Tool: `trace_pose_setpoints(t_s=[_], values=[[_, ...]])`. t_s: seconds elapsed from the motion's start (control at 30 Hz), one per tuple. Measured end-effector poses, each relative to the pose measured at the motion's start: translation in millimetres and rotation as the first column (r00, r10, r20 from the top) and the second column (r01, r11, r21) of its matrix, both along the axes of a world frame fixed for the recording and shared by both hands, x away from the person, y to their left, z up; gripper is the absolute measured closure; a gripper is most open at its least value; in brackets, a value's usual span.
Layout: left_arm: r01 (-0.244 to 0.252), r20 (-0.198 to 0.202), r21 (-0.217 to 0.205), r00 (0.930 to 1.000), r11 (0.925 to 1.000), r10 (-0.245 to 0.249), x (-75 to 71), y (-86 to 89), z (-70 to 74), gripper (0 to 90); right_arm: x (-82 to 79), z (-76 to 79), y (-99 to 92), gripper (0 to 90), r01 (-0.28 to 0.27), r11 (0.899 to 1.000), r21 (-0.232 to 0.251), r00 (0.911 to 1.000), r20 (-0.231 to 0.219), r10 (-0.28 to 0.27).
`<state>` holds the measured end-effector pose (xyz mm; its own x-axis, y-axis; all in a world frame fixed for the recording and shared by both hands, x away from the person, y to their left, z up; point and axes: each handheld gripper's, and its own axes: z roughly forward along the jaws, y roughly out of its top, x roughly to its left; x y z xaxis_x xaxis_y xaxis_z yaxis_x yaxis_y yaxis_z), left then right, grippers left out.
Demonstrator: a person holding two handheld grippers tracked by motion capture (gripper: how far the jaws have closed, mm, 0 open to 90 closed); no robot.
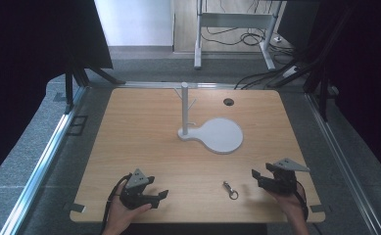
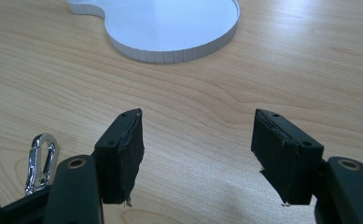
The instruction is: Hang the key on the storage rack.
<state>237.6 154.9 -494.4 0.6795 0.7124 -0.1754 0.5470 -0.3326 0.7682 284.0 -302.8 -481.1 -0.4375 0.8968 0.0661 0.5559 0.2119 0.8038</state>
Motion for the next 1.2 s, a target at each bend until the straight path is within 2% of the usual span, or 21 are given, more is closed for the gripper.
trace_pose_setpoints(t_s=[0.23, 0.53, 0.57, 0.63, 0.73, 0.77, 1.0, 1.07, 1.17, 1.2], values=[[-0.005, -0.012, 0.008, 0.9999, 1.0, 0.005, -0.1, 0.3, -0.8, 25.7, -2.5, 0.1, 2.1, 34.6, -0.022, 0.999, -0.037, 0.9998, -0.004, 0.021], [-0.006, -0.017, 0.006, 0.9998, 1.0, 0.006, 0.4, 1.3, -0.8, 25.9, -2.7, 1.0, -2.3, 35.6, -0.024, 0.999, -0.028, 0.9984, -0.053, 0.022], [0.0, -0.019, 0.002, 0.9998, 1.0, 0.0, -0.6, 1.0, 0.6, 25.9, -2.9, 1.9, -2.3, 35.9, -0.027, 0.999, -0.031, 0.9985, -0.048, 0.025], [0.012, -0.029, -0.032, 0.9995, 0.9994, -0.012, -1.7, 0.4, 2.2, 25.8, -3.9, 3.4, -1.0, 36.2, -0.032, 0.999, -0.036, 0.9987, -0.04, 0.031], [0.018, -0.029, -0.014, 0.9994, 0.9998, -0.018, -1.4, -1.7, 1.0, 25.8, -4.7, 3.6, 1.8, 36.2, -0.044, 0.998, -0.044, 0.9984, -0.038, 0.042], [0.023, -0.031, -0.011, 0.9992, 0.9997, -0.024, -1.2, -1.4, 0.9, 25.8, -5.6, 2.9, 5.0, 36.2, -0.066, 0.996, -0.056, 0.997, -0.043, 0.064], [0.004, -0.021, -0.037, 0.9998, 0.9993, -0.005, -0.5, 7.6, 5.6, 25.9, -2.5, 3.5, 10.1, 36.5, -0.097, 0.994, -0.056, 0.9928, -0.076, 0.093], [0.0, -0.021, -0.039, 0.9998, 0.9993, -0.001, -0.5, 9.6, 6.2, 26.0, 0.1, 8.2, 11.9, 36.8, -0.104, 0.992, -0.073, 0.9914, -0.087, 0.097], [0.003, -0.009, -0.048, 0.9999, 0.9989, -0.004, -2.8, 10.3, 11.5, 26.0, 1.2, 20.8, 16.2, 38.1, -0.121, 0.984, -0.129, 0.9892, -0.099, 0.108], [0.003, -0.009, -0.048, 0.9999, 0.9989, -0.004, -2.8, 10.3, 11.5, 26.0, 1.2, 20.8, 16.2, 38.1, -0.121, 0.984, -0.129, 0.9892, -0.099, 0.108]])
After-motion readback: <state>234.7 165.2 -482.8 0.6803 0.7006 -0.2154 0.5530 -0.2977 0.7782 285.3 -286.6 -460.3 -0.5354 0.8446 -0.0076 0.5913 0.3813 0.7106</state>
